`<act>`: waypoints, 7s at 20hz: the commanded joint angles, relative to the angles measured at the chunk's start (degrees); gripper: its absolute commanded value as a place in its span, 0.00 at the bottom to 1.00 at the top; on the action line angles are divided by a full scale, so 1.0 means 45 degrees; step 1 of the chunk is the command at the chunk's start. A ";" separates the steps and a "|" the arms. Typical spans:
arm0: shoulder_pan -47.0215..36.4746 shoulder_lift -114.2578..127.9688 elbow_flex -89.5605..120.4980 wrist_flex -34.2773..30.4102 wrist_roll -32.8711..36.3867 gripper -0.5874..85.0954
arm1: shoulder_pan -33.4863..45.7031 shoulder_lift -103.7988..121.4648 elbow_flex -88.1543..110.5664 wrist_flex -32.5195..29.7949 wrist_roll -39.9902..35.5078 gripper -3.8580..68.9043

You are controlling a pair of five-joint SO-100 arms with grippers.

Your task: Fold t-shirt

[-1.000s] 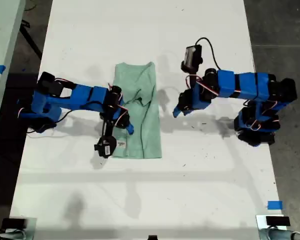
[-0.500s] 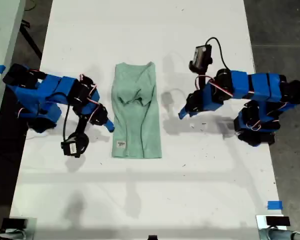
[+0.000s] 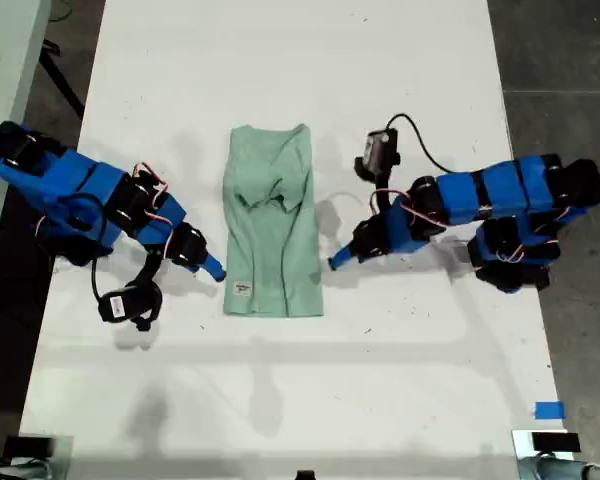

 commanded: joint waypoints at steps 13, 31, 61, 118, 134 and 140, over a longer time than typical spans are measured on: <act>0.0312 -0.3945 -0.0527 -0.4590 0.0508 0.28 | -0.0820 -0.7246 -0.6582 0.0059 0.0762 0.47; 0.0977 -0.7422 -0.3008 -0.3770 0.0059 0.01 | -0.1797 -1.0078 -0.9355 0.0449 0.2168 0.04; -0.7988 -0.7891 -1.1914 0.5898 0.8496 0.01 | 0.4863 -0.8320 -1.1660 0.1836 -0.5645 0.04; -0.7070 1.7305 1.5176 -0.1582 0.3301 0.01 | 0.5391 -0.9883 -1.2422 -0.0430 -0.7168 0.04; -0.7246 1.9980 1.5723 -0.0488 0.3301 0.01 | 0.6426 0.2832 0.0078 0.0527 -0.5137 0.04; -0.7246 2.0234 1.5742 -0.0371 0.3301 0.01 | 0.3242 0.8730 0.9180 -0.1289 0.1133 0.04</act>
